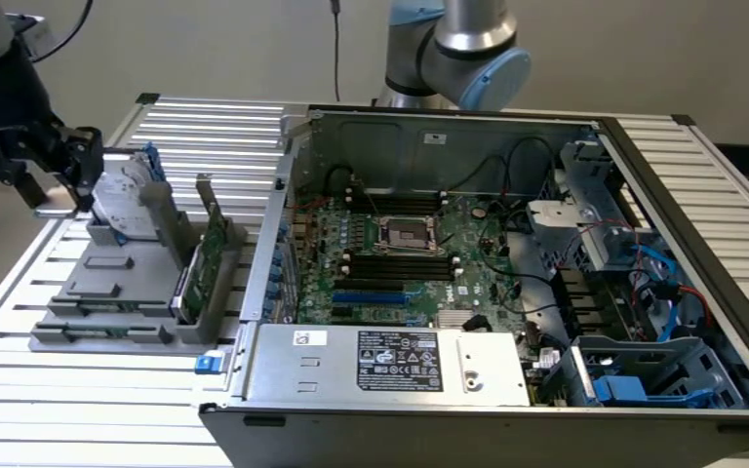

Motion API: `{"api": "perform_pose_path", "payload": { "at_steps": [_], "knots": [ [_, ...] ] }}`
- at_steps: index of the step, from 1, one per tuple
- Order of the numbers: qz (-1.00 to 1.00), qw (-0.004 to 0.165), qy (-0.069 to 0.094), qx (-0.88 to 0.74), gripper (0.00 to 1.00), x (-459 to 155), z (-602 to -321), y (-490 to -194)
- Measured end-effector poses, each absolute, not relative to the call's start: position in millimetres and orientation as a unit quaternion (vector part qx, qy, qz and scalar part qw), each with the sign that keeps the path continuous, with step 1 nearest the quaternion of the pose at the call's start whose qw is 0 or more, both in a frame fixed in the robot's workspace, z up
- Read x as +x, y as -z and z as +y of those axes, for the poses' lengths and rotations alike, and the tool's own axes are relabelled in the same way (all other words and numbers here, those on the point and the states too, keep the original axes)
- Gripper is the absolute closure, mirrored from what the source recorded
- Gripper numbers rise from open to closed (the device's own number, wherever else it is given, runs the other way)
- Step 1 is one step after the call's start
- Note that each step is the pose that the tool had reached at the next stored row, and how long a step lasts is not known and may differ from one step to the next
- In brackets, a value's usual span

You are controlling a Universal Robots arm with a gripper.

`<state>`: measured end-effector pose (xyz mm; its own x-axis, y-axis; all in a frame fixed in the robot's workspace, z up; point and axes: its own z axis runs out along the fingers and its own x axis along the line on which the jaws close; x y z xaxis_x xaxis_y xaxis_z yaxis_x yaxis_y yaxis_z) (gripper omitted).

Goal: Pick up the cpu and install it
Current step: 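Pick up the cpu and move it towards the insertion slot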

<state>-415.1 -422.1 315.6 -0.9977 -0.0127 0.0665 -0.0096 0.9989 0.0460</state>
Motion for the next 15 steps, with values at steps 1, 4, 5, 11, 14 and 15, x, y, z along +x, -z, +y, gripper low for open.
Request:
{"api": "perform_pose_path", "payload": {
  "at_steps": [1,4,5,11,14,15],
  "knots": [
    [-0.999,0.034,0.023,0.006,0.45,-411,-423,-320],
    [-0.999,0.037,0.023,0.005,0.45,-398,-424,-334],
    [-0.999,0.038,0.023,0.005,0.45,-393,-424,-338],
    [-0.999,0.042,0.024,0.005,0.45,-366,-424,-366],
    [-0.999,0.045,0.025,0.005,0.45,-352,-424,-379],
    [-0.999,0.046,0.025,0.005,0.45,-347,-424,-384]
  ]
}}
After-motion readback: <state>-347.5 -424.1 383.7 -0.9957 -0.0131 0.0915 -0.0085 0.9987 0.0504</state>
